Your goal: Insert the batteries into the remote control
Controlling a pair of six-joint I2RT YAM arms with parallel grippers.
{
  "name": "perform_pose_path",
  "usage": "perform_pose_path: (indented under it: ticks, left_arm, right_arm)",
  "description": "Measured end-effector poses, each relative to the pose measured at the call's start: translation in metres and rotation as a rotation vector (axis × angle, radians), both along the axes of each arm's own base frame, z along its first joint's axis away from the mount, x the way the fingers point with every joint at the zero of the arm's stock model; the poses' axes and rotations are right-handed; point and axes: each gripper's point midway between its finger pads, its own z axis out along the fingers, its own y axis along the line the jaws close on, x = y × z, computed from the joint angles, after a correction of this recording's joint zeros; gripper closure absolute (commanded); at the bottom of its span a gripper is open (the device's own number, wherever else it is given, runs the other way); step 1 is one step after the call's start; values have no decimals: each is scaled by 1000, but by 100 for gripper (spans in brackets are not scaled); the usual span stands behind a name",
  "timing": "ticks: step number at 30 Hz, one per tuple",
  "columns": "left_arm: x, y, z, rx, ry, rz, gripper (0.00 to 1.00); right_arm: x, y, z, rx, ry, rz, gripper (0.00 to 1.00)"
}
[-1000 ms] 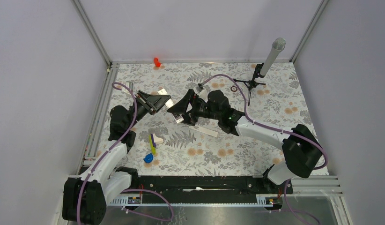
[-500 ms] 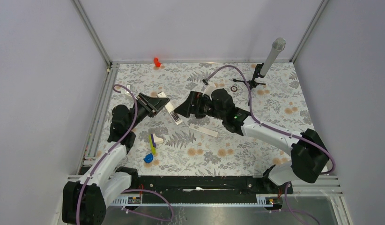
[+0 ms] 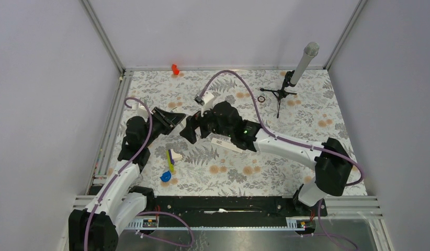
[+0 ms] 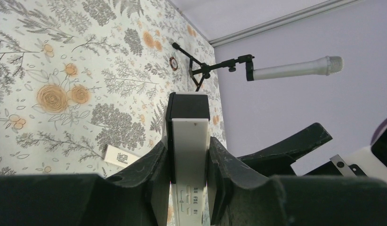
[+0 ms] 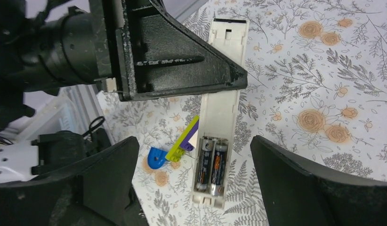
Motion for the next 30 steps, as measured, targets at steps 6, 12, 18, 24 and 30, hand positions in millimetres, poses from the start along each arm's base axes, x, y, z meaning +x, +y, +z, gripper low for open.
perform_pose_path:
  ticks: [6,12,18,24,30]
  left_arm:
    - [-1,1,-3,6,12,2,100]
    - [-1,1,-3,6,12,3,90]
    - [0,5,2,7,-8,29,40]
    - [-3,13,14,11,-49,75,11]
    - [-8,30,0,93,-4,155,5]
  right_arm:
    - [9,14,-30,-110,-15,19,33]
    - [13,17,-49,-186,-26,37,57]
    - [17,18,-46,-206,-56,25,73]
    - [20,7,-57,-309,-130,58,75]
    - [24,-21,-83,-426,-173,148,76]
